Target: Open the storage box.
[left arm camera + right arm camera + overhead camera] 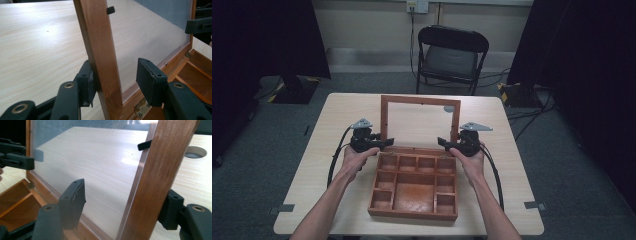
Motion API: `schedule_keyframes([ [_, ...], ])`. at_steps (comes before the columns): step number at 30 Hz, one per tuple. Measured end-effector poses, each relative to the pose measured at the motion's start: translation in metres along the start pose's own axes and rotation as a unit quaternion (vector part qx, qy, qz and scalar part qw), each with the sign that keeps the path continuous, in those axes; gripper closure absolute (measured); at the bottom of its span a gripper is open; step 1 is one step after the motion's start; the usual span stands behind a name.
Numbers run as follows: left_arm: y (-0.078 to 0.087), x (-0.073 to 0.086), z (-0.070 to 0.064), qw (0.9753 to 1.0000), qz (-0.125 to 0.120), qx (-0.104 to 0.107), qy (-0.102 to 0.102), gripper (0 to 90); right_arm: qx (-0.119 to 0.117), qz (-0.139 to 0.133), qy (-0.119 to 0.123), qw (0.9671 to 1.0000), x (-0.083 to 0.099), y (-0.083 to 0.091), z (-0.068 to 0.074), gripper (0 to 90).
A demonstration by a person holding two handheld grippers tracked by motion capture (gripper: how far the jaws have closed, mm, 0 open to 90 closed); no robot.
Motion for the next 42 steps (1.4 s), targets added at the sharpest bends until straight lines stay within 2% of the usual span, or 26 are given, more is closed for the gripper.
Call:
schedule_keyframes([
  [7,-0.003,0.000,0.003,0.9999,0.011,-0.004,0.010,47.6,0.007,0.011,-0.010,0.9999,-0.002,-0.007,-0.002,29.1],
  [16,-0.006,0.002,0.006,0.9996,0.013,-0.002,0.026,45.8,0.012,0.017,-0.023,0.9995,-0.002,-0.019,-0.004,22.4],
  [20,-0.006,0.001,0.006,0.9995,0.020,-0.005,0.025,45.2,0.014,0.022,-0.026,0.9993,-0.002,-0.021,-0.004,20.0],
  [30,-0.008,0.003,0.008,0.9992,0.019,-0.003,0.037,43.3,0.016,0.027,-0.034,0.9989,-0.002,-0.028,-0.004,16.7],
  [33,-0.009,0.003,0.009,0.9992,0.021,-0.003,0.034,42.8,0.017,0.027,-0.035,0.9989,-0.001,-0.029,-0.004,15.7],
  [42,-0.013,0.004,0.007,0.9990,0.026,0.000,0.036,35.3,0.014,0.029,-0.042,0.9986,0.000,-0.031,-0.006,14.6],
])
Point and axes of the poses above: each handheld gripper's, and its own axes: y roughly backward along the jaws, x roughly out of its underside, z roughly to its left, the point moved 1 cm from there along -y, roughly forward along the jaws, and after that the axes turned 4 degrees about -y, right-handed, at the moved point
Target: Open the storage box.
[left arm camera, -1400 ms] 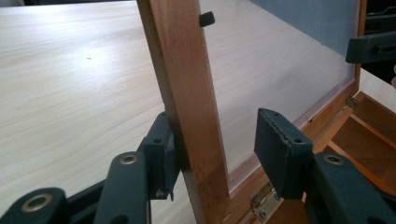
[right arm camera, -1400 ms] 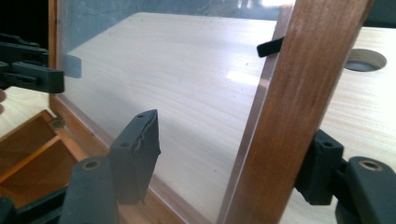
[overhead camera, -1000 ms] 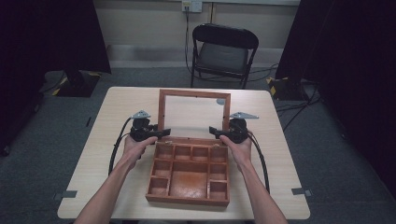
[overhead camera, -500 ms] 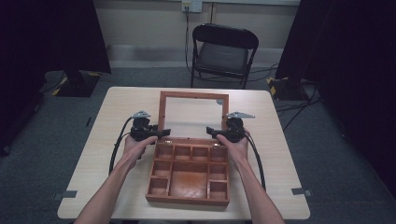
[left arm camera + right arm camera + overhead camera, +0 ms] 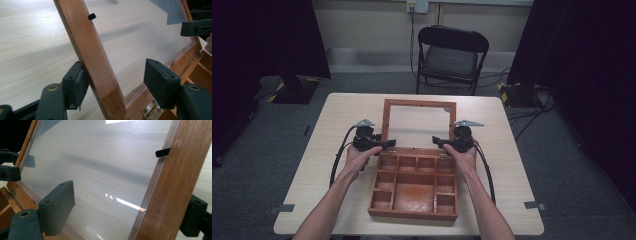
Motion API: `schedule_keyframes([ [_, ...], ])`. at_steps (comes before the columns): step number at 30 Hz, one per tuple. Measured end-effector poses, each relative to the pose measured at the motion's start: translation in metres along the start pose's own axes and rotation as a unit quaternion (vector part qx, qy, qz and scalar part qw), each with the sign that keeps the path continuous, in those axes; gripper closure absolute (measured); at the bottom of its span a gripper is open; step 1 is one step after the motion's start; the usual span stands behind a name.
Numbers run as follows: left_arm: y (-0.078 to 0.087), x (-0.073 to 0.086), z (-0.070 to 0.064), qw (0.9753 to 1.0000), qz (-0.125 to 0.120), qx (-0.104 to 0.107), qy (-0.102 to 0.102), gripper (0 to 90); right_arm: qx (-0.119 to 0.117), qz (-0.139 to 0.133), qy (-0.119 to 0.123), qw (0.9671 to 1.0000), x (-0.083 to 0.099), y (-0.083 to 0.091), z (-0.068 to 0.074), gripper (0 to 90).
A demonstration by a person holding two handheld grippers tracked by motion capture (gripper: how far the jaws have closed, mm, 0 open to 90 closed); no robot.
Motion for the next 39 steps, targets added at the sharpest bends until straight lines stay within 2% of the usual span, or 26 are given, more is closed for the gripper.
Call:
schedule_keyframes([
  [9,0.000,0.002,0.000,1.0000,0.004,0.000,0.002,35.5,-0.005,0.012,0.007,0.9999,0.001,0.004,-0.003,16.2],
  [23,-0.004,0.006,0.002,0.9998,0.009,0.003,0.018,34.2,-0.003,0.025,-0.012,0.9996,0.006,0.002,-0.010,16.0],
  [31,-0.004,0.007,0.005,0.9997,0.012,-0.005,0.020,33.4,-0.001,0.029,-0.028,0.9992,0.007,-0.001,-0.012,15.2],
  [39,-0.005,0.009,0.007,0.9994,0.013,-0.002,0.032,32.8,0.004,0.039,-0.031,0.9988,0.008,-0.003,-0.014,14.4],
])
Point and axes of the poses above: each handheld gripper's, and its own axes: y roughly backward along the jaws, x roughly out of its underside, z roughly to its left, the point moved 1 cm from there along -y, roughly forward along the jaws, and after that the axes turned 4 degrees about -y, right-handed, at the moved point
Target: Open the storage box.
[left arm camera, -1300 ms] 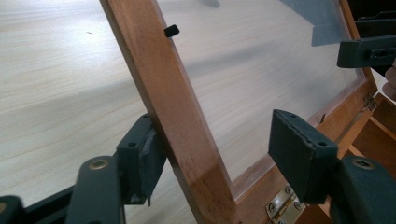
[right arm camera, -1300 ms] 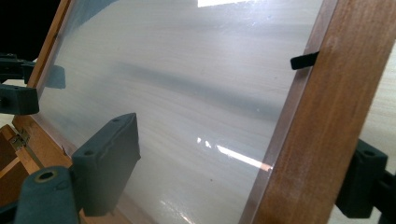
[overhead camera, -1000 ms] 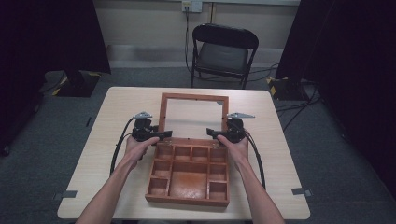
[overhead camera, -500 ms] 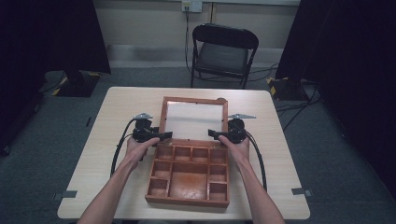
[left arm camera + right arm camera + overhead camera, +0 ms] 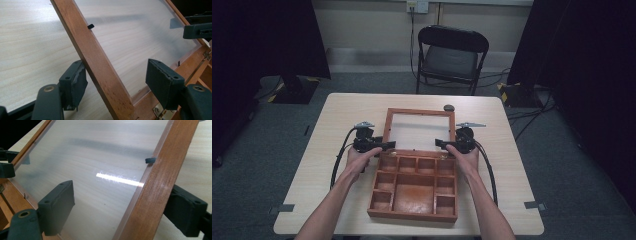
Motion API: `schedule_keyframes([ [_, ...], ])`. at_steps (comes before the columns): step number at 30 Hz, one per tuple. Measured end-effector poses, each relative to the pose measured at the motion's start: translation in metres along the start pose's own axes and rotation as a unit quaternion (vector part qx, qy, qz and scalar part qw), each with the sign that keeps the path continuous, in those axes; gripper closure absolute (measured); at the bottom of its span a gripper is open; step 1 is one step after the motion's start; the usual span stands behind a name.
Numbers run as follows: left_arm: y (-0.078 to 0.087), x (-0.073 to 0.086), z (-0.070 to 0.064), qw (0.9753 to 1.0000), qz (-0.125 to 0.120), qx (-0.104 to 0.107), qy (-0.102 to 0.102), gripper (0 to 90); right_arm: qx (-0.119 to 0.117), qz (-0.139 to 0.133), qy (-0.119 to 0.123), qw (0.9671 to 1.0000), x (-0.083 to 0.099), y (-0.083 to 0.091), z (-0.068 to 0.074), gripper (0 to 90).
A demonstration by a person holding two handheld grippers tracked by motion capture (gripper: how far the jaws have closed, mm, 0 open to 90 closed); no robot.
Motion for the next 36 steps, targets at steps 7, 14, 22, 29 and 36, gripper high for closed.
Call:
schedule_keyframes([
  [7,-0.002,0.002,0.003,0.9999,0.005,0.004,0.015,31.2,0.007,0.003,-0.008,0.9999,0.002,-0.004,-0.004,14.1],
  [14,-0.002,0.003,0.005,0.9997,0.012,0.001,0.022,28.0,0.013,0.007,-0.009,0.9999,0.003,-0.004,-0.007,14.3],
  [22,0.004,0.000,0.006,0.9997,-0.010,-0.013,0.020,27.9,0.005,0.009,-0.029,0.9995,0.009,-0.005,-0.011,14.9],
  [29,0.000,0.003,0.001,0.9998,0.007,-0.020,-0.003,27.5,0.007,0.026,-0.036,0.9990,0.006,-0.005,-0.011,14.8],
  [36,0.002,-0.001,-0.002,0.9997,0.001,-0.023,-0.010,27.8,0.014,-0.003,-0.022,0.9996,0.000,0.007,-0.011,18.0],
])
Point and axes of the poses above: each handheld gripper's, and its own axes: y roughly backward along the jaws, x roughly out of its underside, z roughly to its left, the point moved 1 cm from there along -y, roughly forward along the jaws, and after that the axes turned 4 degrees about -y, right-handed, at the moved point
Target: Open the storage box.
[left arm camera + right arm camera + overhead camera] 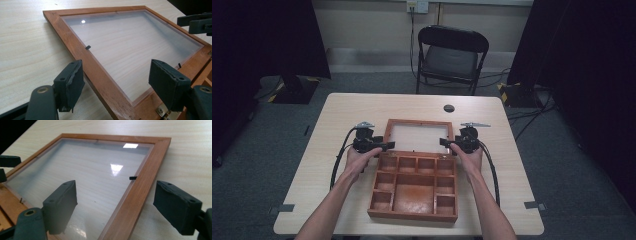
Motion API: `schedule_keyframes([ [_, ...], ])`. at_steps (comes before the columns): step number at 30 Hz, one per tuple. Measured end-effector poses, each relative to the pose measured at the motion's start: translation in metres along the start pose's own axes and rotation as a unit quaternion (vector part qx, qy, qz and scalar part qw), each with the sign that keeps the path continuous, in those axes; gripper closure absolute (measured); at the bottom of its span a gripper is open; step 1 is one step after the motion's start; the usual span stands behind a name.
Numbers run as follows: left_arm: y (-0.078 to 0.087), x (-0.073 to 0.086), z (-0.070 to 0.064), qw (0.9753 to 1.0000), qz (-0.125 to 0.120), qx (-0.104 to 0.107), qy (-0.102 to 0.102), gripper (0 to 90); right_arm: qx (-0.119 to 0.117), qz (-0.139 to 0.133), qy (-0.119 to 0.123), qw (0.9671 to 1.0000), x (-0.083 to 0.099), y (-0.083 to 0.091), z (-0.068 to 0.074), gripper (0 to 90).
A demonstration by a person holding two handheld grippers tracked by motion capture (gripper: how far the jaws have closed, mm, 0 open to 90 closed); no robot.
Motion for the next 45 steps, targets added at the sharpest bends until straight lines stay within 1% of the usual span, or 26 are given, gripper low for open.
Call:
schedule_keyframes([
  [1,0.002,-0.001,0.000,1.0000,0.003,0.000,-0.002,27.8,-0.002,-0.002,-0.003,1.0000,0.000,0.001,0.000,17.7],
  [2,0.002,-0.001,0.000,1.0000,0.000,0.001,-0.003,27.8,-0.003,-0.004,-0.002,1.0000,0.000,0.002,0.000,17.5],
  [6,0.007,-0.001,0.000,0.9999,0.001,-0.002,-0.011,26.8,-0.008,-0.004,0.007,0.9999,0.001,0.006,0.002,17.5],
  [8,0.011,0.001,0.000,0.9998,0.002,-0.009,-0.020,26.6,-0.005,-0.006,0.013,0.9999,0.003,0.010,0.001,17.5],
  [10,0.016,0.003,0.001,0.9997,0.002,-0.012,-0.022,25.5,-0.003,-0.006,0.014,0.9999,0.005,0.015,-0.001,16.7],
  [12,0.022,0.006,0.003,0.9997,-0.001,-0.015,-0.020,25.2,0.000,-0.003,0.016,0.9999,0.007,0.022,-0.004,15.8],
  [15,0.031,0.011,0.005,0.9996,0.000,-0.020,-0.021,24.1,0.006,-0.010,0.018,0.9998,0.012,0.037,-0.008,15.0],
  [17,0.037,0.016,0.006,0.9992,0.008,-0.028,-0.028,24.1,0.007,-0.008,0.020,0.9997,0.018,0.047,-0.011,15.0],
  [18,0.040,0.018,0.006,0.9993,0.006,-0.028,-0.025,24.1,0.012,-0.010,0.018,0.9997,0.021,0.052,-0.013,15.0],
  [20,0.048,0.024,0.008,0.9992,0.002,-0.032,-0.025,24.1,0.013,-0.008,0.019,0.9997,0.028,0.060,-0.016,15.0],
  [22,0.054,0.028,0.011,0.9994,0.002,-0.032,-0.009,24.0,0.025,-0.008,0.023,0.9994,0.037,0.069,-0.019,14.8],
  [23,0.057,0.031,0.012,0.9990,0.012,-0.041,-0.011,24.0,0.032,-0.004,0.021,0.9993,0.039,0.072,-0.020,14.8],
  [24,0.059,0.033,0.012,0.9986,0.016,-0.048,-0.016,24.0,0.046,-0.004,0.025,0.9986,0.041,0.076,-0.022,14.9],
  [25,0.063,0.036,0.013,0.9981,0.018,-0.055,-0.021,24.0,0.055,-0.003,0.023,0.9982,0.042,0.078,-0.022,14.8],
  [26,0.066,0.039,0.014,0.9984,0.015,-0.051,-0.018,24.0,0.064,-0.003,0.025,0.9976,0.044,0.082,-0.023,14.8],
  [28,0.072,0.043,0.014,0.9981,0.012,-0.059,-0.017,24.0,0.078,0.005,0.032,0.9964,0.046,0.087,-0.023,14.8],
  [30,0.078,0.047,0.013,0.9970,0.016,-0.070,-0.030,23.9,0.090,0.017,0.037,0.9951,0.051,0.093,-0.024,14.9],
  [34,0.087,0.055,0.009,0.9956,0.030,-0.076,-0.046,23.2,0.091,0.026,0.032,0.9950,0.062,0.105,-0.028,15.0],
  [36,0.092,0.059,0.006,0.9948,0.036,-0.081,-0.051,22.8,0.099,0.028,0.034,0.9941,0.066,0.109,-0.029,14.9],
  [38,0.096,0.066,0.004,0.9954,0.038,-0.081,-0.035,22.4,0.121,0.028,0.033,0.9917,0.073,0.114,-0.030,14.8],
  [39,0.097,0.069,0.003,0.9950,0.045,-0.083,-0.034,22.4,0.127,0.027,0.026,0.9912,0.077,0.117,-0.031,14.9],
  [41,0.100,0.075,0.000,0.9924,0.063,-0.092,-0.052,22.0,0.129,0.037,0.023,0.9907,0.084,0.119,-0.032,14.9],
  [42,0.102,0.078,-0.001,0.9922,0.056,-0.098,-0.054,21.9,0.130,0.039,0.026,0.9904,0.088,0.121,-0.032,14.9],
  [43,0.104,0.081,-0.001,0.9925,0.055,-0.098,-0.049,21.9,0.131,0.045,0.032,0.9899,0.092,0.122,-0.031,14.9],
  [44,0.105,0.085,-0.001,0.9917,0.073,-0.095,-0.048,21.3,0.132,0.051,0.034,0.9893,0.094,0.123,-0.031,14.9],
  [45,0.105,0.088,-0.001,0.9904,0.084,-0.099,-0.045,19.8,0.140,0.063,0.045,0.9872,0.100,0.124,-0.031,14.9],
])
Point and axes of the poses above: each handheld gripper's, and its own axes: y roughly backward along the jaws, x roughly out of its underside, z roughly to its left, the point moved 1 cm from there along -y, roughly forward along the jaws, and after that the axes turned 4 degrees about -y, right-handed, at the moved point
